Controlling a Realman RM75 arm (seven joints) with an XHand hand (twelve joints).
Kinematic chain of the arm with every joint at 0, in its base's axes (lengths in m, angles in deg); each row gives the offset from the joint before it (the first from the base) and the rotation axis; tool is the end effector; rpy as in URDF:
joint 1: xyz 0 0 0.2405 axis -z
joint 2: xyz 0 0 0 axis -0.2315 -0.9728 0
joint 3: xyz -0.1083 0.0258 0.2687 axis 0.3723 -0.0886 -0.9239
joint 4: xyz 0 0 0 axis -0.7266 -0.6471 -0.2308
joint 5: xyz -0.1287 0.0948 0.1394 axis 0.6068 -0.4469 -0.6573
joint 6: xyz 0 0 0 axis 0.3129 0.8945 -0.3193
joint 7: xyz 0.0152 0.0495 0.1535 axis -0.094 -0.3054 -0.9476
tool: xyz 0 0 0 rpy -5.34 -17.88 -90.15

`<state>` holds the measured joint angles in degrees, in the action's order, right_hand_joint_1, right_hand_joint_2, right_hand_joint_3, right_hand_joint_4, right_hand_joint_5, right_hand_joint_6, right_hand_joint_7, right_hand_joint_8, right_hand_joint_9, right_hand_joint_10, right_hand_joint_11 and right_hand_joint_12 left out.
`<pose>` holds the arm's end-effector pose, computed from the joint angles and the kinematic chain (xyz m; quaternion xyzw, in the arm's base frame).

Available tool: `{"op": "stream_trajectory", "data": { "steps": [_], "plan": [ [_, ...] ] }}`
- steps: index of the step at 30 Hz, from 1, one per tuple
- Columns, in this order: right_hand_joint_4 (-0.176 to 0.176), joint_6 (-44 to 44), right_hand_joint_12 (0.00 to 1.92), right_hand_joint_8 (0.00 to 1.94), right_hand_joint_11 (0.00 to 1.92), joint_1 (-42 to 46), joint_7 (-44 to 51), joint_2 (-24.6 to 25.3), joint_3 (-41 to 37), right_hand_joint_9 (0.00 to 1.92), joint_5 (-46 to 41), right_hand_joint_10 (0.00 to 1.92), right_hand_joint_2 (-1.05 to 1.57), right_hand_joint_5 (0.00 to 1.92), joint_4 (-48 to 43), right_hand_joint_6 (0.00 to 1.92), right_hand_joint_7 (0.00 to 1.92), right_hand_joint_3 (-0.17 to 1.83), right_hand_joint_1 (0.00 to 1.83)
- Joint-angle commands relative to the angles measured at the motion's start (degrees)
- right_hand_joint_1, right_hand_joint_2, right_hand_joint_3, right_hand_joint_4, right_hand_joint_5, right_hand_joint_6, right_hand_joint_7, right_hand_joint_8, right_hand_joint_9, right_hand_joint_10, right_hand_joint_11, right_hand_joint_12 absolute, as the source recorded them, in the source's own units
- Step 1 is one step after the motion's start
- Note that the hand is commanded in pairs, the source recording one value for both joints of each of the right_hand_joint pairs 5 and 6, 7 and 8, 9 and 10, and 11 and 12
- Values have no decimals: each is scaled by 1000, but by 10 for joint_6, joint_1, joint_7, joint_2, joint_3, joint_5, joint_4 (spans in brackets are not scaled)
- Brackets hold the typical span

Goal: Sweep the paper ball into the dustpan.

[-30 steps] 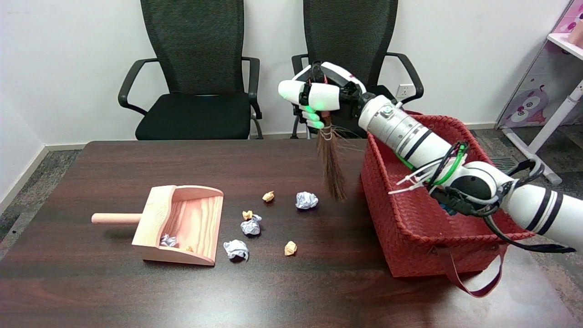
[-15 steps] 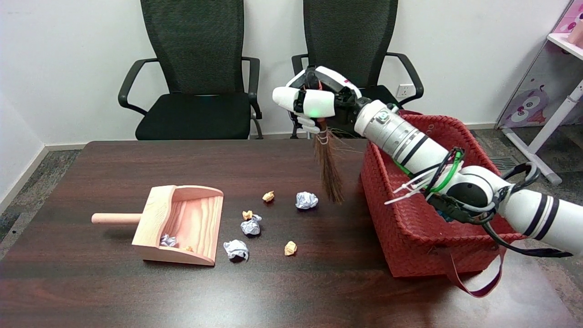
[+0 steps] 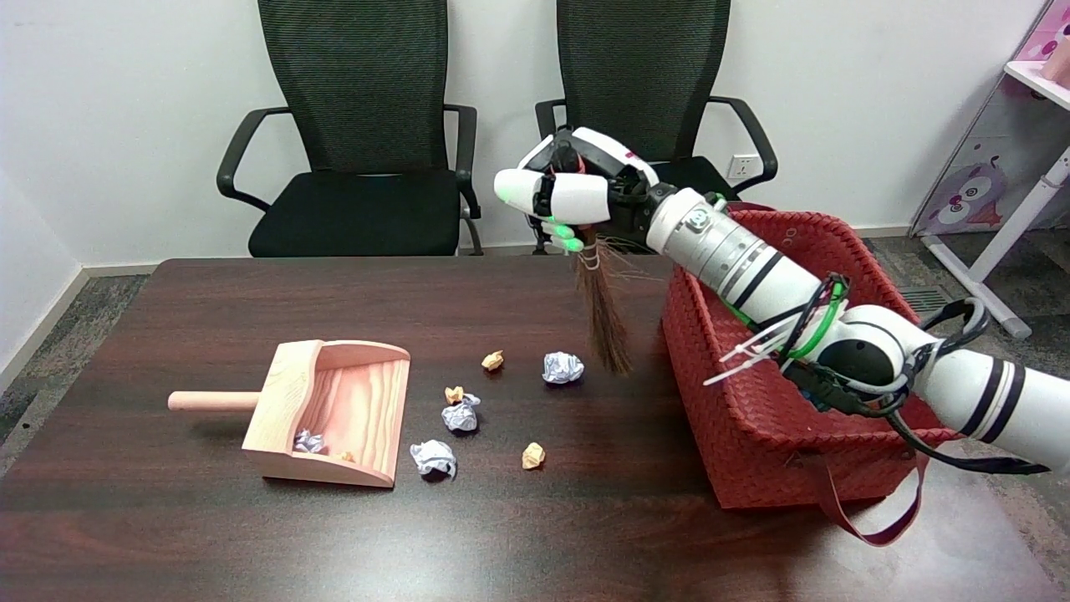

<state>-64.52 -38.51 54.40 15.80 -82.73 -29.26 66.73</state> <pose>-0.1620 -0.4005 0.2921 0.7102 -0.4532 0.3752 0.3865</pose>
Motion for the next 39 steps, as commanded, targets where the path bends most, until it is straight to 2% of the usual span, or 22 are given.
{"op": "stream_trajectory", "data": {
  "steps": [1, 5, 10, 15, 21, 26, 29, 31, 32, 33, 39],
  "plan": [
    [176, 40, 1920, 1920, 1920, -4, 1, 4, 30, 1920, 53, 1920, 1343, 1920, -20, 1920, 1920, 1409, 909],
    [176, 41, 1920, 1920, 1920, -12, 2, 15, 46, 1920, 77, 1920, 1318, 1920, -32, 1920, 1920, 1446, 914],
    [176, 78, 1920, 1920, 1920, -27, 3, 26, 46, 1920, 165, 1920, 1282, 1920, -36, 1920, 1920, 1560, 911],
    [176, 76, 1920, 1920, 1920, -37, 3, 52, 46, 1920, 211, 1920, 1278, 1920, -54, 1920, 1920, 1614, 885],
    [176, 69, 1920, 1920, 1920, -47, -2, 83, 47, 1920, 221, 1920, 1305, 1920, -91, 1920, 1920, 1575, 891],
    [176, 53, 1920, 1920, 1920, -48, -6, 110, 54, 1920, 219, 1920, 1426, 1920, -125, 1920, 1920, 1514, 888],
    [175, 68, 1920, 1920, 1920, -51, -47, 126, 56, 1920, 210, 1920, 1485, 1920, -147, 1920, 1920, 1460, 884],
    [159, 76, 1920, 1920, 1920, -58, -98, 133, 64, 1920, 191, 1920, 1551, 1920, -163, 1920, 1920, 1381, 877],
    [130, 78, 1920, 1920, 1920, -66, -128, 136, 74, 1920, 184, 1920, 1564, 1920, -172, 1920, 1920, 1366, 869],
    [70, 76, 1920, 1920, 1920, -74, -152, 139, 84, 1920, 181, 1920, 1571, 1920, -178, 1920, 1920, 1354, 855],
    [79, 84, 1920, 1920, 1920, -107, -166, 161, 111, 1920, 169, 1920, 1571, 1920, -196, 1920, 1920, 1373, 869]
  ]
}}
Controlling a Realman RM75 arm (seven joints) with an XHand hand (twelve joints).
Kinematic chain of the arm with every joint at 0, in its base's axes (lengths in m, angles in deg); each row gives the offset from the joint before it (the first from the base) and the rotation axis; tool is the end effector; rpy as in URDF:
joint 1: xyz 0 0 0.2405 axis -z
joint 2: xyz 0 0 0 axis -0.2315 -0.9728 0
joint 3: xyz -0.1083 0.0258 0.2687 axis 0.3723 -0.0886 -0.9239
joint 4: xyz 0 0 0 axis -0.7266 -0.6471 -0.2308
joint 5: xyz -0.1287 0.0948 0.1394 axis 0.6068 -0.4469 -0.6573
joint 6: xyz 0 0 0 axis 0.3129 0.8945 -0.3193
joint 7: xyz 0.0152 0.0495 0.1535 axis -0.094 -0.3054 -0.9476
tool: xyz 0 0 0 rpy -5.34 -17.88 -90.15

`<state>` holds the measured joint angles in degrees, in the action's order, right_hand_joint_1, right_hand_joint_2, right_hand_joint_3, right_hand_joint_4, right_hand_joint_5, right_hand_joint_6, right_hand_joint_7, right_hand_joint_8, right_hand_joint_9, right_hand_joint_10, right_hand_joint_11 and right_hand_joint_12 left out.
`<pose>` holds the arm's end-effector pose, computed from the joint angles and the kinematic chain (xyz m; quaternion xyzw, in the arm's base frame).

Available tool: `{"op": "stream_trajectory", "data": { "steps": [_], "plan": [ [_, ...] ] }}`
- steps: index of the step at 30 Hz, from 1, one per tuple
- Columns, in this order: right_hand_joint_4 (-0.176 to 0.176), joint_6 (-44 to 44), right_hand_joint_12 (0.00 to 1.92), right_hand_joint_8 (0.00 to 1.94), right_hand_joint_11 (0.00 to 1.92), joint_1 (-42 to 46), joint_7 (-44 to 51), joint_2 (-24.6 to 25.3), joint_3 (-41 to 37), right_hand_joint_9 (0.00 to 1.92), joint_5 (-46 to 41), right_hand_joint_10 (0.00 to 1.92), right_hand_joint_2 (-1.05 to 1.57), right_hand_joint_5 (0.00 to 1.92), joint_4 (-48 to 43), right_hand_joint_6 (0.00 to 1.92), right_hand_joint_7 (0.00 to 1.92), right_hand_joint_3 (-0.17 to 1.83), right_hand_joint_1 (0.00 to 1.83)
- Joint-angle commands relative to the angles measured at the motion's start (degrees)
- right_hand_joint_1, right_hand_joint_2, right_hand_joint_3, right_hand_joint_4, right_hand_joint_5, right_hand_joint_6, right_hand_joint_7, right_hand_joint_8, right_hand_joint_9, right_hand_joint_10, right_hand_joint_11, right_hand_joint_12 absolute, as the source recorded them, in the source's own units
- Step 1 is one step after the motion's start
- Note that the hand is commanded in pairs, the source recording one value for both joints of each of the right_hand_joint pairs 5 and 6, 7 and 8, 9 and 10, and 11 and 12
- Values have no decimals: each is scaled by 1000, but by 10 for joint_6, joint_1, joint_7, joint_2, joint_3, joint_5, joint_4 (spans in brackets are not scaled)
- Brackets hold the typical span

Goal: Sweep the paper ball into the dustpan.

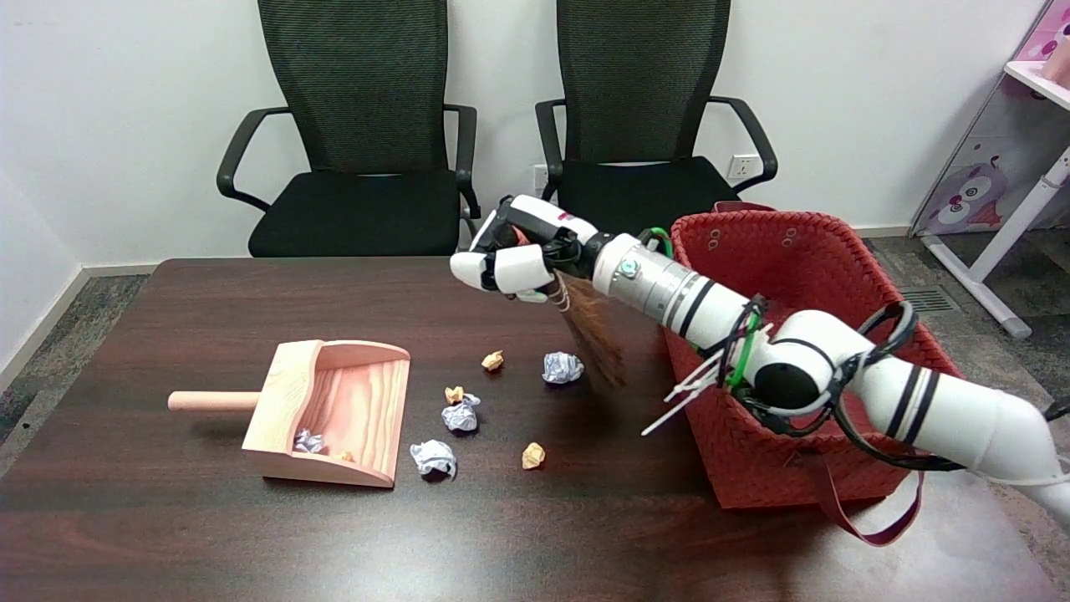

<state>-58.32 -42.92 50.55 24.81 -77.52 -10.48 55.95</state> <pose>-0.2180 -0.4251 0.2508 0.7528 -0.4272 0.2678 0.4231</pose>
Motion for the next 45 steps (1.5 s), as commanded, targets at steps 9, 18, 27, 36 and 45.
{"op": "stream_trajectory", "data": {
  "steps": [9, 18, 27, 36, 45],
  "plan": [
    [104, 22, 1920, 1920, 1920, -104, -196, 111, 109, 1920, -65, 1920, 1571, 1920, -118, 1920, 1920, 1360, 939],
    [89, 7, 1920, 1920, 1920, -131, -291, 134, 121, 1920, -66, 1920, 1571, 1920, -120, 1920, 1920, 1412, 913],
    [23, 1, 1920, 1920, 1920, -143, -355, 160, 120, 1920, -66, 1920, 1560, 1920, -132, 1920, 1920, 1552, 872],
    [17, -15, 1920, 1920, 1920, -157, -426, 183, 126, 1920, -79, 1920, 1344, 1920, -144, 1920, 1920, 1785, 888],
    [9, -59, 1920, 1920, 1920, -159, -435, 165, 128, 1920, -88, 1920, 1329, 1920, -131, 1920, 1920, 1694, 875]
  ]
}}
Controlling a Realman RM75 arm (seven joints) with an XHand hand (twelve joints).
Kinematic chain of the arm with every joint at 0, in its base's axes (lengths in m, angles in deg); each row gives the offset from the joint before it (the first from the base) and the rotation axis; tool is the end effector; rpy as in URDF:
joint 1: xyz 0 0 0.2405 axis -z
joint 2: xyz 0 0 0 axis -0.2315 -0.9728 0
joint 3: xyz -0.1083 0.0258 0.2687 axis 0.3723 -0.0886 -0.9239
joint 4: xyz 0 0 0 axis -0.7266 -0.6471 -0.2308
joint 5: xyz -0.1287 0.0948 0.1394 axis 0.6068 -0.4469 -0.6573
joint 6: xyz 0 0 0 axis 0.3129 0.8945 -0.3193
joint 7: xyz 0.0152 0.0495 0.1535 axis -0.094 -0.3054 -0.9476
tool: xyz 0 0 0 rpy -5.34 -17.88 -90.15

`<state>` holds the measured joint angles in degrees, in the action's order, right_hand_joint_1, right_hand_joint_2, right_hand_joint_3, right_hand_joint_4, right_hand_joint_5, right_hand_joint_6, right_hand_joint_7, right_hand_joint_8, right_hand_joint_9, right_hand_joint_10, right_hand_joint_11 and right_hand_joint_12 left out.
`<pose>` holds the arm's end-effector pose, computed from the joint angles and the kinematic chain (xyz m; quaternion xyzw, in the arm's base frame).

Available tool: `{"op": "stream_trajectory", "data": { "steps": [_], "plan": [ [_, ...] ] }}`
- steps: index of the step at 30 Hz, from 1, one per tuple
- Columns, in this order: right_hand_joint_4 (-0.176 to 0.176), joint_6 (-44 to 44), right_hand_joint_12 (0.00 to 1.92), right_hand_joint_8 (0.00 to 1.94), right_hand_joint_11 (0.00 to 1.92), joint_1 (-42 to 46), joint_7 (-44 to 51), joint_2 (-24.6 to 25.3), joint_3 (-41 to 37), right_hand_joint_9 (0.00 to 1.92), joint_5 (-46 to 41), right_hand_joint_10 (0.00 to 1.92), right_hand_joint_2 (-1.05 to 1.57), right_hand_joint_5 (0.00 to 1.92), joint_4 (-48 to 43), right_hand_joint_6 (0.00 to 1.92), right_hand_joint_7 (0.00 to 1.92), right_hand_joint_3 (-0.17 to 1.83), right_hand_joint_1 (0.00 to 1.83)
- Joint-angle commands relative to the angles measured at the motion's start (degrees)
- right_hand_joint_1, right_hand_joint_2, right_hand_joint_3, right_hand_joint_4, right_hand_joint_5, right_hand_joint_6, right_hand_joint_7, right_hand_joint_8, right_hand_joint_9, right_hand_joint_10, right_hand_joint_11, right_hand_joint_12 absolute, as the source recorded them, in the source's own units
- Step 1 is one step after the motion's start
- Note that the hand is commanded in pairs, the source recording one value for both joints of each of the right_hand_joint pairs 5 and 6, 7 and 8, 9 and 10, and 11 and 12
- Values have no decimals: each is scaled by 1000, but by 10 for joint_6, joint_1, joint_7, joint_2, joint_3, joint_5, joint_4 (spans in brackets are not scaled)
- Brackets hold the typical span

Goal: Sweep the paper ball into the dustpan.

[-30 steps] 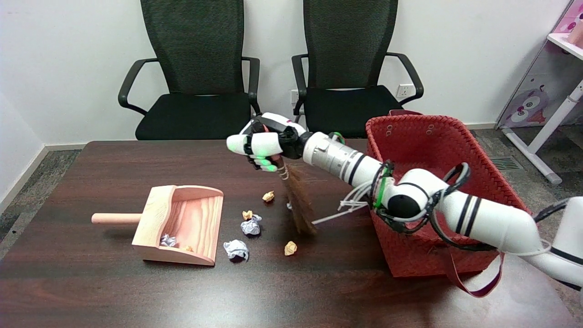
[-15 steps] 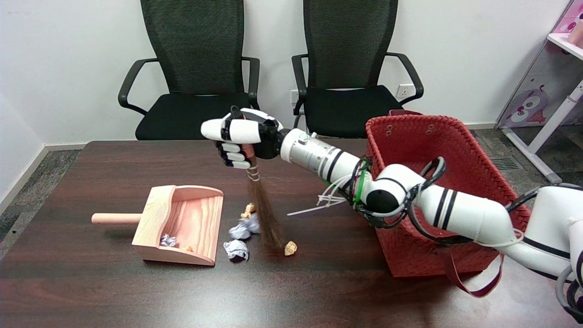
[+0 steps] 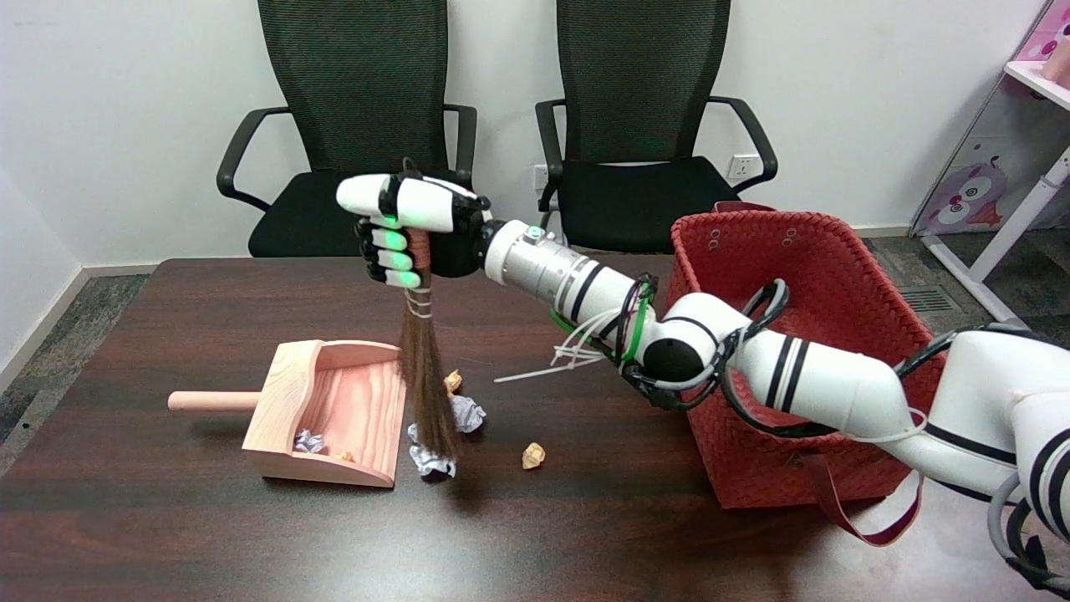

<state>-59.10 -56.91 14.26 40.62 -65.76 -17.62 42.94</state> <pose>-0.2089 -0.4754 0.1496 0.5617 -0.6885 0.3816 0.2548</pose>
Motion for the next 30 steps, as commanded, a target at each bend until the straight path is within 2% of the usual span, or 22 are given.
{"op": "stream_trajectory", "data": {
  "steps": [1, 8, 14, 18, 22, 28, 29, 30],
  "plan": [
    [10, -50, 1920, 1920, 1920, -19, -64, 2, 11, 1920, -8, 1920, 1313, 1920, 5, 1920, 1920, 1724, 874],
    [18, -46, 1920, 1920, 1920, 3, 0, -28, -12, 1920, -2, 1920, 1357, 1920, 40, 1920, 1920, 1805, 838],
    [41, -43, 1920, 1920, 1920, 71, 165, -54, -93, 1920, -8, 1920, 1564, 1920, 94, 1920, 1920, 1826, 780],
    [56, -14, 1920, 1920, 1920, 150, 295, -60, -180, 1920, -9, 1920, 1571, 1920, 153, 1920, 1920, 1832, 802],
    [67, 1, 1920, 1920, 1920, 205, 365, -62, -233, 1920, -11, 1920, 1571, 1920, 204, 1920, 1920, 1833, 812],
    [77, -22, 1920, 1920, 1920, 302, 508, -65, -295, 1920, -78, 1920, 1571, 1920, 262, 1920, 1920, 1833, 820],
    [88, -31, 1920, 1920, 1920, 317, 539, -65, -305, 1920, -95, 1920, 1571, 1920, 273, 1920, 1920, 1833, 823],
    [176, -40, 1920, 1920, 1920, 337, 572, -65, -315, 1920, -114, 1920, 1571, 1920, 285, 1920, 1920, 1833, 845]
  ]
}}
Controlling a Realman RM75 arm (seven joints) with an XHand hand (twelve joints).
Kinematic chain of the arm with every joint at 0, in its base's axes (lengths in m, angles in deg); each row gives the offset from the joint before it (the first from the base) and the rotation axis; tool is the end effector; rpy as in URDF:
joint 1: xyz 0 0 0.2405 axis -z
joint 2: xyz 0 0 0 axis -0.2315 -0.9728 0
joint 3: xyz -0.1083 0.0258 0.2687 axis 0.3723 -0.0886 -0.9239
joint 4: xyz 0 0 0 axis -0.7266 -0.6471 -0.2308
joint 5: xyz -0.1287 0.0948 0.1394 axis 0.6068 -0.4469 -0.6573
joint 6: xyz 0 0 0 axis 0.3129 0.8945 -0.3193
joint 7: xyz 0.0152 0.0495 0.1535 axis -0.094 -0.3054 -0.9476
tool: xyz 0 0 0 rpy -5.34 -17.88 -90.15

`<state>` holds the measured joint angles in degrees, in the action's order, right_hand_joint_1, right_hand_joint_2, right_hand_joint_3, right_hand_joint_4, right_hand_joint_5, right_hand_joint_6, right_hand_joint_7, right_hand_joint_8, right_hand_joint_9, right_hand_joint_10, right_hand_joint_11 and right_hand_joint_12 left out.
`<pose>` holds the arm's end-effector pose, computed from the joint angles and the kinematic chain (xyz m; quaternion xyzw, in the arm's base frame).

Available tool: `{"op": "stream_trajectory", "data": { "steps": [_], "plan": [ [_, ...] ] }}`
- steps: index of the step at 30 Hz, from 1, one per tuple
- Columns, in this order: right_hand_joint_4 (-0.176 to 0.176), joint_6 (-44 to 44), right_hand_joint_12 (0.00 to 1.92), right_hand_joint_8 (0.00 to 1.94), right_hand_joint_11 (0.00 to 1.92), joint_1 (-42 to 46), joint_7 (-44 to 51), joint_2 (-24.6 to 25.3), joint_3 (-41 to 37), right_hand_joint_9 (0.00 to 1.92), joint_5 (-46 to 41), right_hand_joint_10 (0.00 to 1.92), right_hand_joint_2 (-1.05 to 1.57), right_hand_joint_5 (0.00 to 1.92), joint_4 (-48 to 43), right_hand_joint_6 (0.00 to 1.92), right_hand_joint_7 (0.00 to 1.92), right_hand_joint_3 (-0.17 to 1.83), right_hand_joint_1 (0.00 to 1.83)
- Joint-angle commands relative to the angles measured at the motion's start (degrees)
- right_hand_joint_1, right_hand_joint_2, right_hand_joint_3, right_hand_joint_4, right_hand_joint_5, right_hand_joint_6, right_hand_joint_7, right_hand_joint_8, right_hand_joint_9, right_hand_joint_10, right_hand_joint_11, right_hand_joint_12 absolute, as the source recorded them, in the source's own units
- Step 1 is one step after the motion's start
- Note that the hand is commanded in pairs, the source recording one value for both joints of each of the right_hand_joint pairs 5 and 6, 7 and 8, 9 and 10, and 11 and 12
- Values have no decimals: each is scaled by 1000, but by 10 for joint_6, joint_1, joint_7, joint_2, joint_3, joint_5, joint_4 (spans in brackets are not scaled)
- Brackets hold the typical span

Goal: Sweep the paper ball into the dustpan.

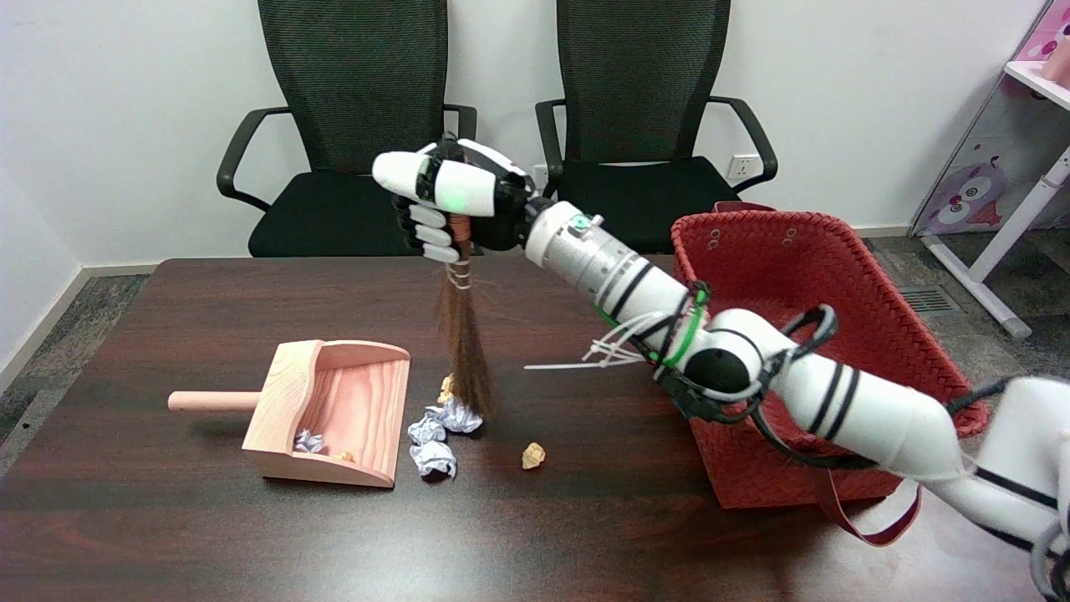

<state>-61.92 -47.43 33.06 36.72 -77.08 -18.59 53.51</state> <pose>-0.1834 -0.4462 0.1826 0.6385 -0.5876 0.4183 0.2683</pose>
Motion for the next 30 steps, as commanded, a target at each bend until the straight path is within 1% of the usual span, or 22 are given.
{"op": "stream_trajectory", "data": {
  "steps": [1, 3, 7, 10, 15, 20, 24, 26, 30],
  "plan": [
    [176, -19, 1920, 1920, 1920, 254, 401, -26, -206, 1920, -116, 1920, 1571, 1920, 186, 1920, 1920, 1833, 850],
    [176, -50, 1920, 1920, 1920, 290, 416, -22, -212, 1920, -134, 1920, 1571, 1920, 196, 1920, 1920, 1833, 856],
    [176, -117, 1920, 1920, 1920, 320, 416, -16, -195, 1920, -135, 1920, 1571, 1920, 198, 1920, 1920, 1833, 868],
    [176, -124, 1920, 1920, 1920, 326, 417, -8, -181, 1920, -143, 1920, 1571, 1920, 199, 1920, 1920, 1833, 877],
    [176, -134, 1920, 1920, 1920, 337, 417, 44, -178, 1920, -142, 1920, 1571, 1920, 174, 1920, 1920, 1833, 864],
    [176, -149, 1920, 1920, 1920, 358, 417, 87, -193, 1920, -79, 1920, 1571, 1920, 152, 1920, 1920, 1833, 881],
    [173, -150, 1920, 1920, 1920, 392, 418, 122, -219, 1920, -57, 1920, 1571, 1920, 154, 1920, 1920, 1833, 876],
    [176, -140, 1920, 1920, 1920, 426, 418, 143, -253, 1920, -21, 1920, 1571, 1920, 162, 1920, 1920, 1833, 887],
    [175, -114, 1920, 1920, 1920, 469, 418, 167, -315, 1920, 47, 1920, 1571, 1920, 188, 1920, 1920, 1833, 936]
  ]
}}
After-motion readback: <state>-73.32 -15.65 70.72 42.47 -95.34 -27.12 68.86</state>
